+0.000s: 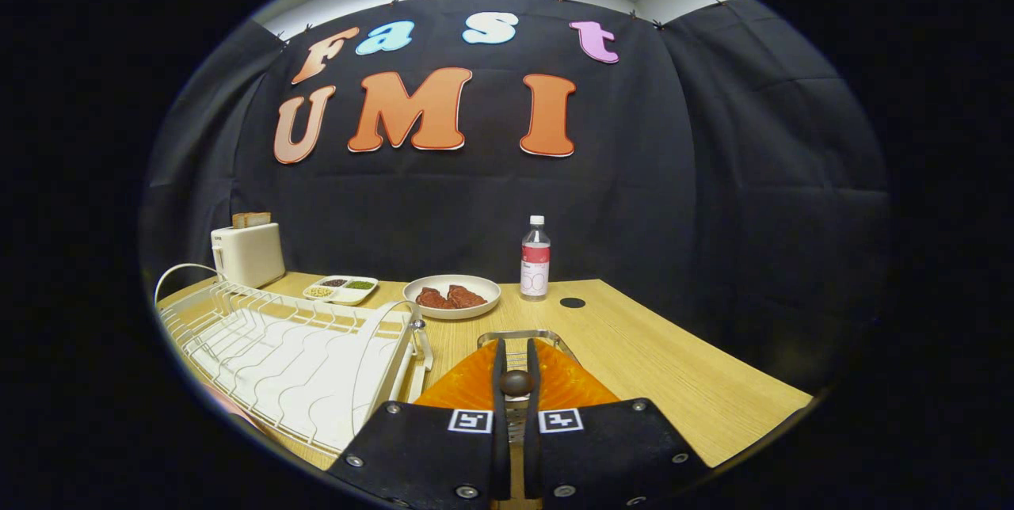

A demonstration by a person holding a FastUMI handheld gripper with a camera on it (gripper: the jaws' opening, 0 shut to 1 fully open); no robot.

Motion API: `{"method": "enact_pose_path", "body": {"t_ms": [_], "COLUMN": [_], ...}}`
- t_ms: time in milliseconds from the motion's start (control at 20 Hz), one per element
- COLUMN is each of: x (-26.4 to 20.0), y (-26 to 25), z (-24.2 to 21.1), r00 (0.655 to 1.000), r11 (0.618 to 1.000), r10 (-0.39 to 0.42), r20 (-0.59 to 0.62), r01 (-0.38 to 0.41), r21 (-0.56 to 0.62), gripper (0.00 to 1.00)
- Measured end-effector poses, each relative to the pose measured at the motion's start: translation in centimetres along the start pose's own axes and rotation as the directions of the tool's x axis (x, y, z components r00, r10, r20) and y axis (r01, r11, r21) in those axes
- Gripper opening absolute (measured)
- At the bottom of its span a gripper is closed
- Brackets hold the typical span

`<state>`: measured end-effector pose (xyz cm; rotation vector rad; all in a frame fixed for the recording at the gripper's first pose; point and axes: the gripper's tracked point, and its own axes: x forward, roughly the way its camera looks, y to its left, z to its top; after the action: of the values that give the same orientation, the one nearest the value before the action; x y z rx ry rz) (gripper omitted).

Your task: Take the plate from the dish rack, then take the spoon from the basket and place it into the plate.

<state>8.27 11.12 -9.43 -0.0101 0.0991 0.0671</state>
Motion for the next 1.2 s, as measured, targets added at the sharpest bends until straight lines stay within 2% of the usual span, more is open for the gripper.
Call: {"method": "enact_pose_path", "body": {"t_ms": [200,600,1200], "x": [-0.1,-1.9,-10.3], "y": [0.7,-0.3,-0.4], "z": [0.3,4.8,11.9], "r00": [1.000,0.997,0.983], "r11": [1.000,1.000,0.998], "r10": [0.023,-0.023,-0.053], "r20": [0.001,0.075,0.178], "r01": [-0.023,0.024,0.057], "r21": [0.008,-0.015,-0.017], "gripper": [0.05,0.05,0.05]}}
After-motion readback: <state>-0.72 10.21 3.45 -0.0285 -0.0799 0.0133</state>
